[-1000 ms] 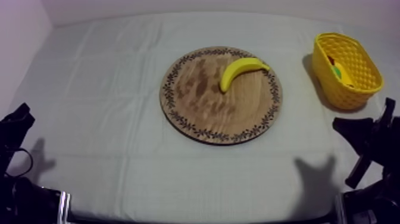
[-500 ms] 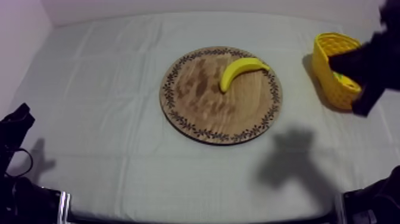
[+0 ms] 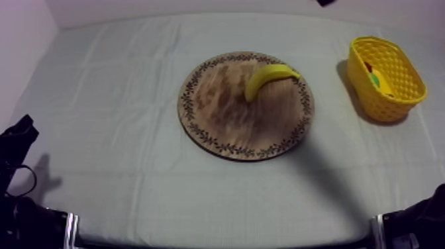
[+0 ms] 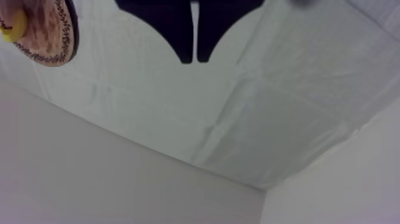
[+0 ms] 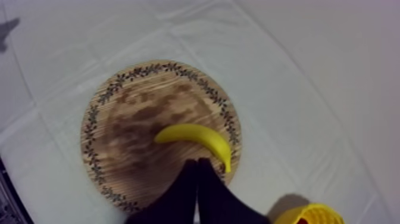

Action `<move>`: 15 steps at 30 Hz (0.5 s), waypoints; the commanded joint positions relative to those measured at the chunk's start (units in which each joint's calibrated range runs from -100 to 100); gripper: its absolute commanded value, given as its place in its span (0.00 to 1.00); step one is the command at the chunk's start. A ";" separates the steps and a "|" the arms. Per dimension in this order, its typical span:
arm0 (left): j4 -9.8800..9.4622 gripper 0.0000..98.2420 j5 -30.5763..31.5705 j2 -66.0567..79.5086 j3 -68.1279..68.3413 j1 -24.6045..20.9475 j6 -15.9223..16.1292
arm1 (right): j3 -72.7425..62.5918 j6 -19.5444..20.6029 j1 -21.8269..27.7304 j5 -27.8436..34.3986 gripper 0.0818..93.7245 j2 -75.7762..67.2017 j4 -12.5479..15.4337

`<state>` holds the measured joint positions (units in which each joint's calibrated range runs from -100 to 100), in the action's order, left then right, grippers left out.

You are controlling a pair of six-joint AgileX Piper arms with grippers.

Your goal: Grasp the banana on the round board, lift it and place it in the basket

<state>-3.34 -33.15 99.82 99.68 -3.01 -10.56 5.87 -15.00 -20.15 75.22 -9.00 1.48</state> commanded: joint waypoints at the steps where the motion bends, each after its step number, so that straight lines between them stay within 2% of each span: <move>1: -0.01 0.00 0.01 0.00 -0.01 0.01 -0.01 | -11.64 -0.55 0.12 2.31 0.00 10.56 -0.03; 6: -0.01 0.00 0.01 0.00 -0.01 0.01 -0.01 | -18.11 -2.82 0.24 6.77 0.01 17.01 0.12; 10: -0.01 0.00 0.01 0.00 -0.01 0.01 -0.01 | -20.18 -6.74 0.20 8.86 0.01 19.10 0.25; 12: -0.01 0.00 0.01 0.00 -0.01 0.01 -0.01 | -20.27 -10.12 -0.04 9.92 0.01 19.46 0.04; 15: -0.01 0.00 0.01 0.00 -0.01 0.01 -0.01 | -20.14 -18.27 -0.57 12.79 0.01 19.56 -0.99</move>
<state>-3.34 -33.15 99.82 99.68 -3.01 -10.56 -14.40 -25.04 -20.61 86.90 10.72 0.92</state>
